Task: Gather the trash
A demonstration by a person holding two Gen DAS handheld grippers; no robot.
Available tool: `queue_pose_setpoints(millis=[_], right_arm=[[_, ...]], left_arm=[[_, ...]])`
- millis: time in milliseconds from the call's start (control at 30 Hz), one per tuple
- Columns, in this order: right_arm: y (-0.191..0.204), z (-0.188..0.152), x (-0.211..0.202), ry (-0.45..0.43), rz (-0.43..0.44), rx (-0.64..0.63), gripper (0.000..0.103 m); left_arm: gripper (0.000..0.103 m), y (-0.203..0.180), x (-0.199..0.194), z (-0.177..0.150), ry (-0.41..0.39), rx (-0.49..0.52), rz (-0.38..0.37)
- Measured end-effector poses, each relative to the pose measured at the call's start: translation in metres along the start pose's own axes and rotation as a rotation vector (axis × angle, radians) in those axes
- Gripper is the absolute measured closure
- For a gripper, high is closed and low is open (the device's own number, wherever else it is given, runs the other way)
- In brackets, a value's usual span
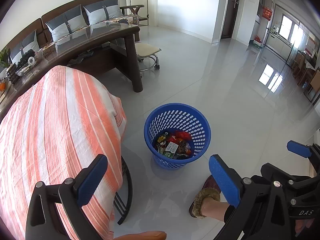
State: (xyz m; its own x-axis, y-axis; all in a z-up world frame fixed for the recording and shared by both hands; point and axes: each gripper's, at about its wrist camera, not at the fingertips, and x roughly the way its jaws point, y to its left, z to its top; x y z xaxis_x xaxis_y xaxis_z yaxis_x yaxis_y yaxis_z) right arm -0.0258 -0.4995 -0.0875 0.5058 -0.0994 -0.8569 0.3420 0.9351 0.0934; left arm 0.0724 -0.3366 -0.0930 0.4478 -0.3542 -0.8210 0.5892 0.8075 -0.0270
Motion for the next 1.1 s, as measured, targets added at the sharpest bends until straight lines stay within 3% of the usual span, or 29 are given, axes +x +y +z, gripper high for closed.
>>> queue_pose_setpoints(millis=[1100], right_arm=[[0.0022,-0.0025,0.0026,0.012,0.015,0.005,0.0]], left_arm=[[0.0,0.0002,0.0026,-0.0003,0.007,0.0,0.013]])
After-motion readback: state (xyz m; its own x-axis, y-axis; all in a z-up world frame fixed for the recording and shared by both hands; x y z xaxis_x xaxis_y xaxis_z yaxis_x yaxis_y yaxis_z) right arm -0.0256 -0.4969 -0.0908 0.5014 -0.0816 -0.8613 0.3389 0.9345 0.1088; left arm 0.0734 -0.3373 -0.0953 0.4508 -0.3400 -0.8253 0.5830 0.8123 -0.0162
